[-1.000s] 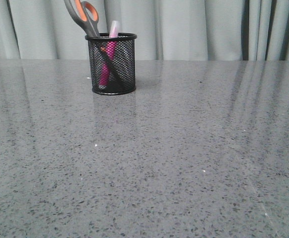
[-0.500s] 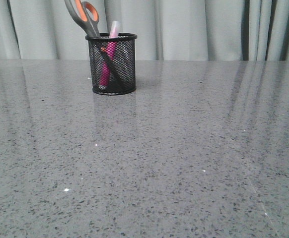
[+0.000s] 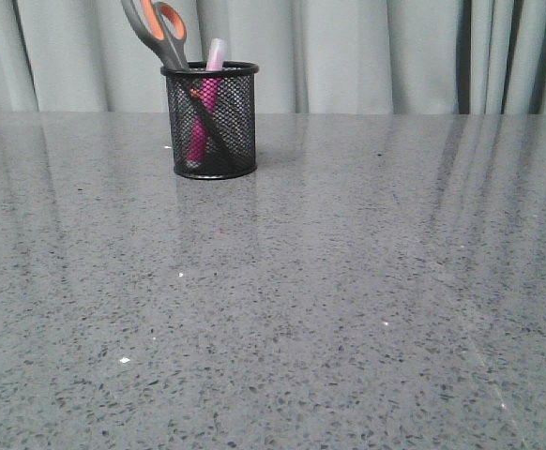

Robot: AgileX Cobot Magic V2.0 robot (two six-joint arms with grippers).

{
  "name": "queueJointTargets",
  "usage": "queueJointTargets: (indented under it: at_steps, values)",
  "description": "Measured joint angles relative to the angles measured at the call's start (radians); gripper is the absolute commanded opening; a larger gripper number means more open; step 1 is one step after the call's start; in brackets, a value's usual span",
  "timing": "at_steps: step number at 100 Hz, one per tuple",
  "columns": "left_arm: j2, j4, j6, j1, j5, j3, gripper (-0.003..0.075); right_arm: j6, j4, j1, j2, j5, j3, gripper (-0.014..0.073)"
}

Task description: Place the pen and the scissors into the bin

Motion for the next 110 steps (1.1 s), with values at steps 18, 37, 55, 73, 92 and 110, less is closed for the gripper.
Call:
queueJointTargets:
  at_steps: [18,37,55,73,92,110]
  values:
    - [0.000,-0.002,0.000,0.000,0.000,0.000,-0.0022,0.001,0.000,0.000,0.000,0.000,0.000,-0.0076]
    - [0.000,-0.003,-0.001,0.000,0.000,0.000,-0.0022,0.001,0.000,0.000,0.000,0.000,0.000,-0.0076]
    - [0.000,-0.003,-0.001,0.000,0.000,0.000,-0.0022,0.001,0.000,0.000,0.000,0.000,0.000,-0.0076]
    - [0.000,-0.003,-0.001,0.000,0.000,0.000,-0.0022,0.001,0.000,0.000,0.000,0.000,0.000,-0.0076]
    - [0.000,-0.003,-0.001,0.000,0.000,0.000,-0.0022,0.044,0.000,0.000,0.000,0.054,0.000,-0.0076]
    - [0.000,-0.003,-0.001,0.000,0.000,0.000,-0.0022,0.025,0.000,0.018,0.054,0.094,-0.007,-0.0076]
